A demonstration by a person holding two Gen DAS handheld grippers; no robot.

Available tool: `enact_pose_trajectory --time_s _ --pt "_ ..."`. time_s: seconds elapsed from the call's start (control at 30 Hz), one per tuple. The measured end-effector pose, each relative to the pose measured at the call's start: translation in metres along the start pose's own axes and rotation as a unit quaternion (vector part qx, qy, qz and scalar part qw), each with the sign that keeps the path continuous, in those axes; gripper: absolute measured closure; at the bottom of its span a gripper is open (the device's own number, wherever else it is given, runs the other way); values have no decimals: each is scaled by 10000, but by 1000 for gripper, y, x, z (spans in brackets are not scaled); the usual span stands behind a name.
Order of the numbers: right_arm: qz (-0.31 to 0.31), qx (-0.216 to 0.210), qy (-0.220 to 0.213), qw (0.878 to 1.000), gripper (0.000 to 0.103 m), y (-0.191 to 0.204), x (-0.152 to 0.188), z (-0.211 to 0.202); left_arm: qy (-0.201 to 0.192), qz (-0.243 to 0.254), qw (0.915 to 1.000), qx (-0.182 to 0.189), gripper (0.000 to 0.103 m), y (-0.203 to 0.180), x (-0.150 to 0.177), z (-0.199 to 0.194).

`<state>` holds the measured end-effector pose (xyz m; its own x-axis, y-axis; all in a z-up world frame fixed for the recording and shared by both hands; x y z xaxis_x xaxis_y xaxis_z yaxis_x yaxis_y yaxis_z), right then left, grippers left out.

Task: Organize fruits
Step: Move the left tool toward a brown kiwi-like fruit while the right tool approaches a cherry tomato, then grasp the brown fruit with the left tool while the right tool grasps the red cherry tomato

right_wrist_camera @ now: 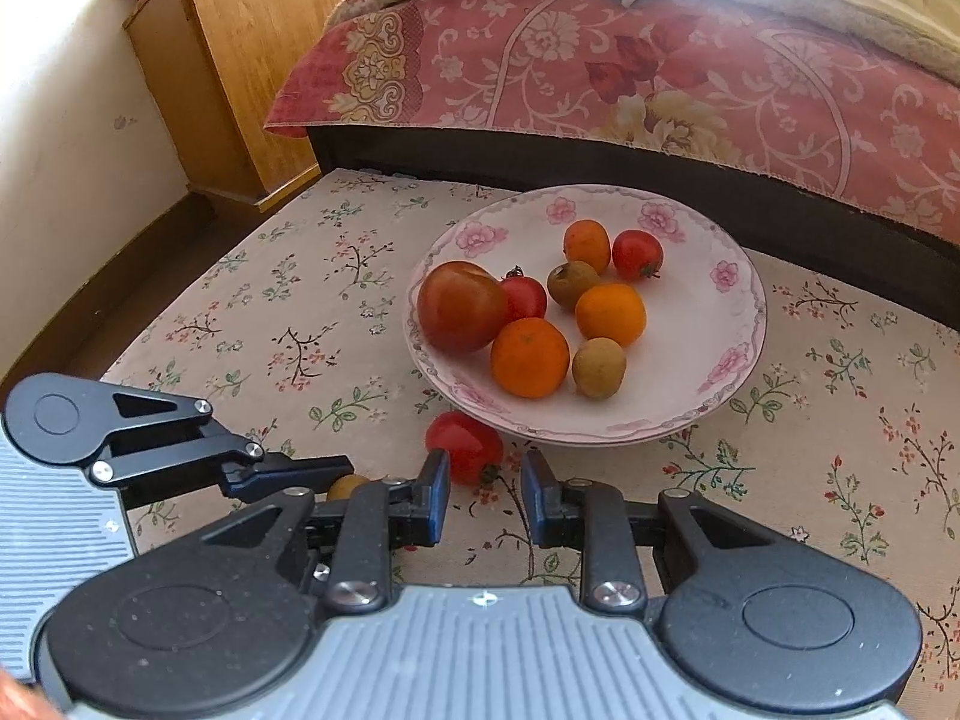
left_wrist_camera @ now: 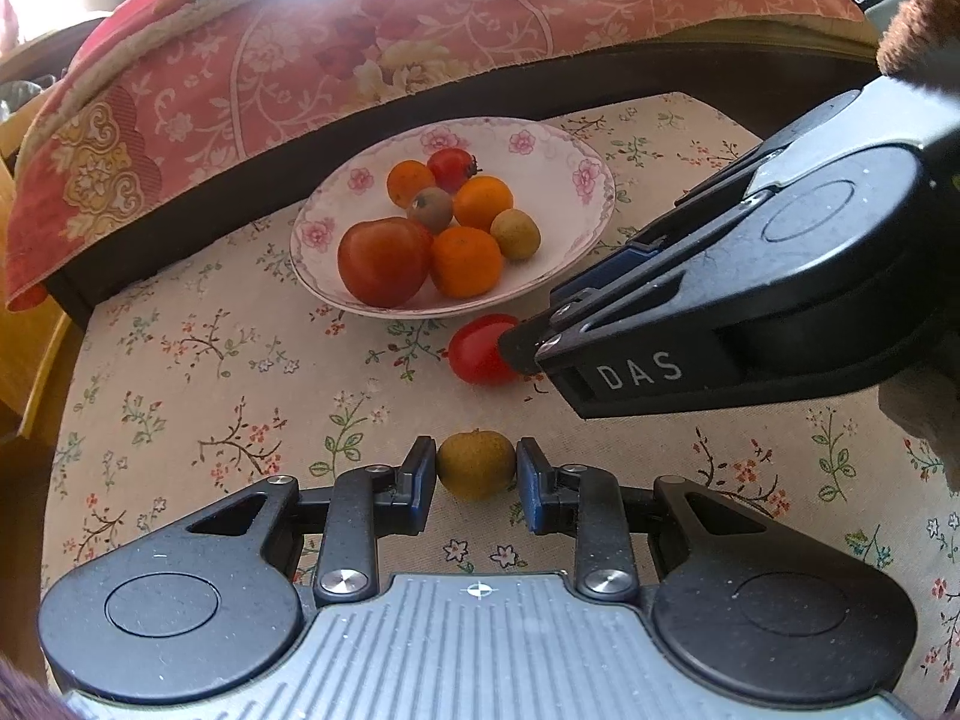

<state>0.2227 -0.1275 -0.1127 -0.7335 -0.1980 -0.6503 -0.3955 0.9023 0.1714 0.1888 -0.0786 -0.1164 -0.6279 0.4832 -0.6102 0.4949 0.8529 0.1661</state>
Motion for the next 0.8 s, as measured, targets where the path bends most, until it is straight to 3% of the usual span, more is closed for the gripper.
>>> enact_pose_trajectory --time_s 0.13,0.23,0.8 --pt "-16 -14 5 10000 72 2 -1 1 2 1 10000 -2 66 0 -1 0" --pt "-38 -30 14 10000 62 4 -1 3 5 -2 10000 7 66 0 0 0" --pt "-6 -60 85 9999 62 7 1 18 23 -21 10000 5 66 4 3 -3"
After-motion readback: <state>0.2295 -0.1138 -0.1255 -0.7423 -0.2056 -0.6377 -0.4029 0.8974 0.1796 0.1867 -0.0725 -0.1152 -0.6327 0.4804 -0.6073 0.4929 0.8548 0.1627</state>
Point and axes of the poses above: each gripper's, at about its wrist camera, not at the fingertips, and z roughly the way its jaws point, y to its left, x to its underside, the point moved 10 cm from there along z, roughly the way its jaws point
